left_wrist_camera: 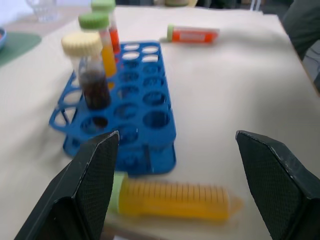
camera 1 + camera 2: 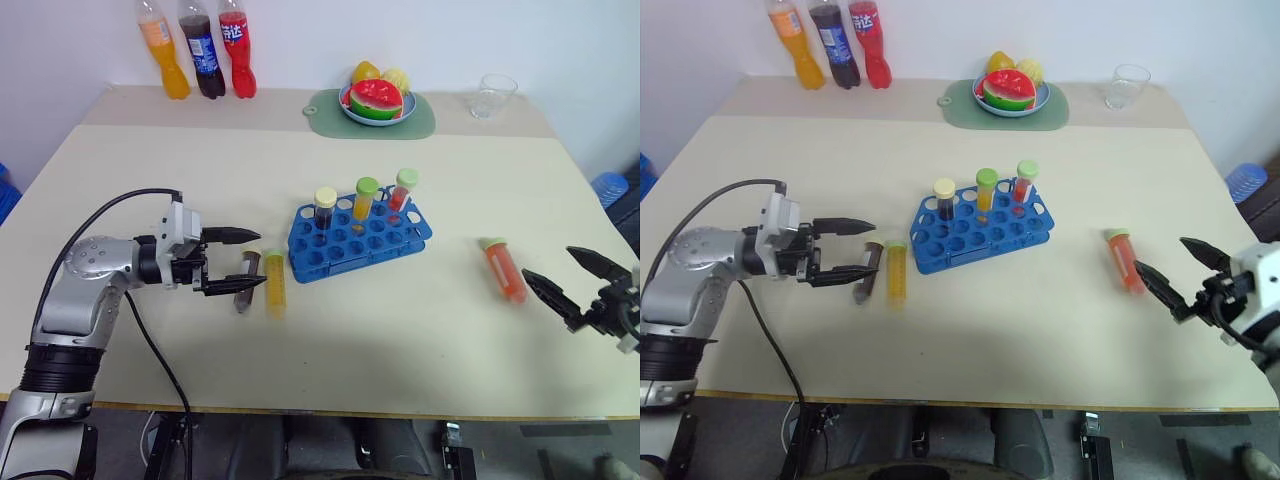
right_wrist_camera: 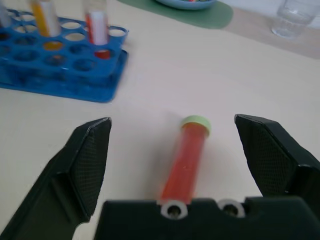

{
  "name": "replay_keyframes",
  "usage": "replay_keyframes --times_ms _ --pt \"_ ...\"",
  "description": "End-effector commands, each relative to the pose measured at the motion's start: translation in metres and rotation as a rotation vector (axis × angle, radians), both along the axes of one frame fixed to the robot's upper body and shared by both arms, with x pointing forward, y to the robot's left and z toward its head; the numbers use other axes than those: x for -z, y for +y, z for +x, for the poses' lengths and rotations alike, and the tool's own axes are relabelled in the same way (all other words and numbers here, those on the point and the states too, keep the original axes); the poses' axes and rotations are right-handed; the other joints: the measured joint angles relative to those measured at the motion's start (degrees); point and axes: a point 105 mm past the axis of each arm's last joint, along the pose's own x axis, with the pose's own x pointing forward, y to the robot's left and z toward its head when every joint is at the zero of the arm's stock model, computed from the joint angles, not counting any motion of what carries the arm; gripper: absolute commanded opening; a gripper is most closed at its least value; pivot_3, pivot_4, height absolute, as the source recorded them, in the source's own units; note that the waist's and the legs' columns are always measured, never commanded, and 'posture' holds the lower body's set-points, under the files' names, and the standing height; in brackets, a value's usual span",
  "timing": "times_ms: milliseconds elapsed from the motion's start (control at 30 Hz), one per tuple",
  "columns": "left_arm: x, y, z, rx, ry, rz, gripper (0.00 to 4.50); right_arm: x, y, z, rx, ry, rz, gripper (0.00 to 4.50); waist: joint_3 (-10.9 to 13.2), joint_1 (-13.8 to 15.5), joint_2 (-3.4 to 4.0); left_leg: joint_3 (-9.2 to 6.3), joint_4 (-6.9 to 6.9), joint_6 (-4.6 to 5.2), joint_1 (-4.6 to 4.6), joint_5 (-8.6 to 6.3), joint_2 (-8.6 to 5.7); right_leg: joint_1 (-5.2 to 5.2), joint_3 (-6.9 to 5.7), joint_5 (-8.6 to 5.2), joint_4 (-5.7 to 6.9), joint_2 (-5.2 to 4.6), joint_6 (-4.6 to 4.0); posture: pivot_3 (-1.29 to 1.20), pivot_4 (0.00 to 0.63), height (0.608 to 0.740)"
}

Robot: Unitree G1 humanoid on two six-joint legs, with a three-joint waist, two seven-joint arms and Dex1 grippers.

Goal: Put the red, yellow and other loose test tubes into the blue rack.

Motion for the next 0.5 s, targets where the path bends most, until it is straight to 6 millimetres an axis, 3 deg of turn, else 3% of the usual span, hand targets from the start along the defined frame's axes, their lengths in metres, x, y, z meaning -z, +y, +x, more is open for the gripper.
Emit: replay_keyframes --times_ms 33,367,500 --pt "-0.011 -0.013 -0.003 0.061 -0.053 -0.011 3.84 0.002 -0.003 0.016 0.035 0.08 -0.027 4.37 0.0 0.0 0.02 -0.01 0.0 0.0 0.0 0.0 0.0 0.0 0.0 0.0 0.01 0.01 0.0 0.0 0.15 0.74" --pt "0.001 -0.029 -0.009 0.123 -0.024 -0.012 3.84 -0.013 -0.012 0.065 0.117 0.408 -0.069 4.37 0.0 -0.4 0.09 0.0 0.01 0.01 -0.04 0.0 0.01 -0.1 0.02 0.0 0.07 0.07 0.0 0.0 0.15 0.74" --pt "0.003 -0.031 -0.014 0.12 -0.005 -0.018 3.84 -0.013 -0.014 0.08 0.138 0.522 0.013 4.37 0.0 -0.4 0.08 0.02 0.0 0.03 -0.08 0.0 0.0 -0.14 0.04 0.0 0.08 0.05 0.0 0.0 0.15 0.74"
